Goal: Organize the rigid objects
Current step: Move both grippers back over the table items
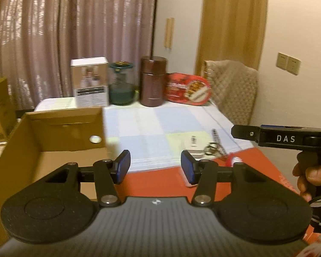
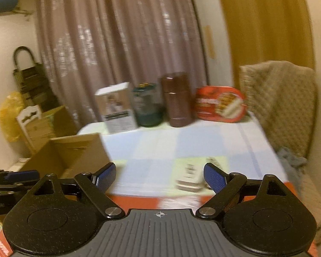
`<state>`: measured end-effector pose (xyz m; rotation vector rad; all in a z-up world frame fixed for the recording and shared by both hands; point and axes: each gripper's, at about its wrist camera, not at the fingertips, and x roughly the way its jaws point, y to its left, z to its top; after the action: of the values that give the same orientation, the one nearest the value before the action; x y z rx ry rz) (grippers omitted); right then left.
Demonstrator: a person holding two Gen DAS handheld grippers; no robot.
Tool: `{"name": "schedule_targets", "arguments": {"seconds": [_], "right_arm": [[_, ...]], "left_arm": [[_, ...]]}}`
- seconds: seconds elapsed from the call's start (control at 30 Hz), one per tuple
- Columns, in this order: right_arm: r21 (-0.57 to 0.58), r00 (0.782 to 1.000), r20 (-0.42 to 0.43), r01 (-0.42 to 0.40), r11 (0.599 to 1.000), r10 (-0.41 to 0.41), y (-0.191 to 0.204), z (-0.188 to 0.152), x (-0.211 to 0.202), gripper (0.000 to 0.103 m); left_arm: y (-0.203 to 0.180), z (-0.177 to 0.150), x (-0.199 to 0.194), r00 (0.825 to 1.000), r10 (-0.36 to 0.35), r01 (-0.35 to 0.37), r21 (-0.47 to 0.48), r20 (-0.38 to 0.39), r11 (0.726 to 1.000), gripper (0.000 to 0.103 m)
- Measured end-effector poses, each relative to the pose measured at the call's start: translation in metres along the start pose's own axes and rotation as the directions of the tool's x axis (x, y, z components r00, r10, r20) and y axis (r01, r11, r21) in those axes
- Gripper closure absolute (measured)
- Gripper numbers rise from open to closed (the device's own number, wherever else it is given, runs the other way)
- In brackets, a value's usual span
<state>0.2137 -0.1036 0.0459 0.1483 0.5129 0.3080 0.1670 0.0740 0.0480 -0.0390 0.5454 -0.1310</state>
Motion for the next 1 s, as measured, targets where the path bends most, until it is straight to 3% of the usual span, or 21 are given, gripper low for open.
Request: {"name": "schedule_targets", "arguments": {"seconds": [0.27, 0.4, 0.7, 1.0], "right_arm": [[0.019, 0.994, -0.042, 0.106, 0.994, -0.105, -0.06, -0.02, -0.016, 0.017], [0.022, 0.991, -0.067, 0.121, 0.992, -0.12, -0.074, -0.027, -0.013, 0.017], [-0.142, 0.984, -0.164, 0.044, 0.989, -0.068, -0.078, -0.044, 0.019, 0.017], [-0.129, 0.967, -0.253, -0.017, 0.991, -0.017, -0.097, -0.058, 0.056, 0.017]], "left_arm": [[-0.047, -0.017, 0.032, 0.998, -0.042, 0.044, 0.041, -0.048, 0.998, 0.051], [-0.056, -0.025, 0.049, 0.997, -0.037, 0.04, 0.05, -0.065, 0.998, 0.045], [-0.065, -0.042, 0.089, 0.995, -0.033, 0.04, 0.062, -0.098, 0.997, 0.036], [-0.07, -0.061, 0.116, 0.989, -0.012, 0.019, 0.044, -0.147, 0.999, 0.033]]}}
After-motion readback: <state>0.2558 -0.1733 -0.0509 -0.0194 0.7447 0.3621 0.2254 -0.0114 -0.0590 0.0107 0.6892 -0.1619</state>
